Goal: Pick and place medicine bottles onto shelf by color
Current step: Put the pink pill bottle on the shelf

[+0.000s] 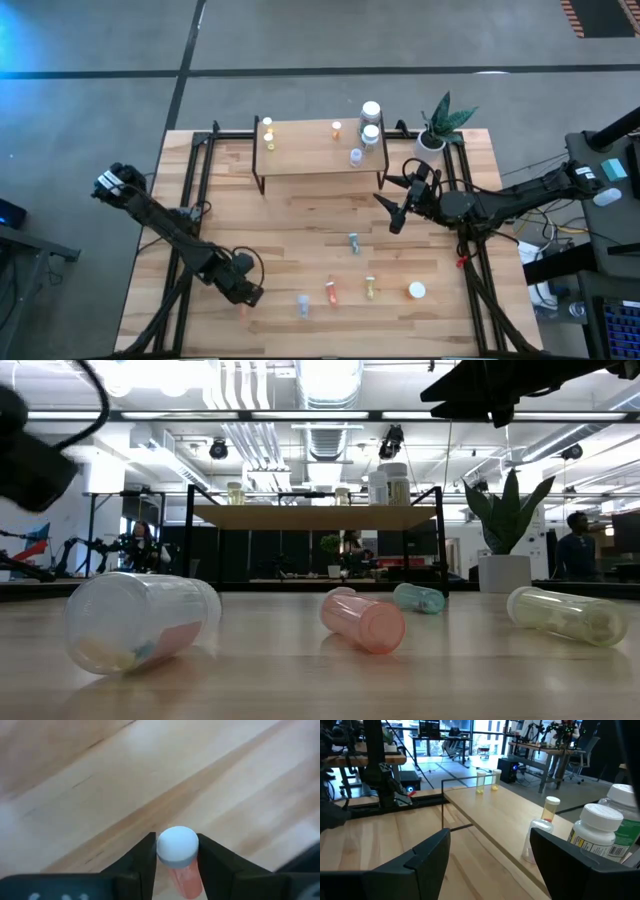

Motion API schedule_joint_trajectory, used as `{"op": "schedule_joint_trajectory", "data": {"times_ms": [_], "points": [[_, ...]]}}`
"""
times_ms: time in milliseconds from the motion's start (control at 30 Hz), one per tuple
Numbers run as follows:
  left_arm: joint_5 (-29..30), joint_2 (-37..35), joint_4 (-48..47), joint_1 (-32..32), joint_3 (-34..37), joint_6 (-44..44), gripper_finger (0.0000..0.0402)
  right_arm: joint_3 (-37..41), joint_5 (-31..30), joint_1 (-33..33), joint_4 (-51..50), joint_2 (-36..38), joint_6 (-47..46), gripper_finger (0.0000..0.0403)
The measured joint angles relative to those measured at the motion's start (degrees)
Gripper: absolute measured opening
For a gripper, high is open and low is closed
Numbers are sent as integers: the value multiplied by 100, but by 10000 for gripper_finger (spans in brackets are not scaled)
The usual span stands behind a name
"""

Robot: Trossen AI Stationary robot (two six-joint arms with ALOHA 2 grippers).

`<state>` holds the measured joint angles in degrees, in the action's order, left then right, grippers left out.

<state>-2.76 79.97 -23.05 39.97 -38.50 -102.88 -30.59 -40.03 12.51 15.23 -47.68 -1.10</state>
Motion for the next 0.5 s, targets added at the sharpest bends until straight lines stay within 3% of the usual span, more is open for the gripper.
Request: {"op": "schedule_joint_trajectory", "data": {"times_ms": [233, 500], "points": [[1404, -869, -64, -496, 27, 1291, 107, 0, -2, 0, 2, 0, -1, 261], [3318, -2050, -183, -1785, 12, 4260, 108, 9, -2, 0, 3, -13, -57, 260]]}}
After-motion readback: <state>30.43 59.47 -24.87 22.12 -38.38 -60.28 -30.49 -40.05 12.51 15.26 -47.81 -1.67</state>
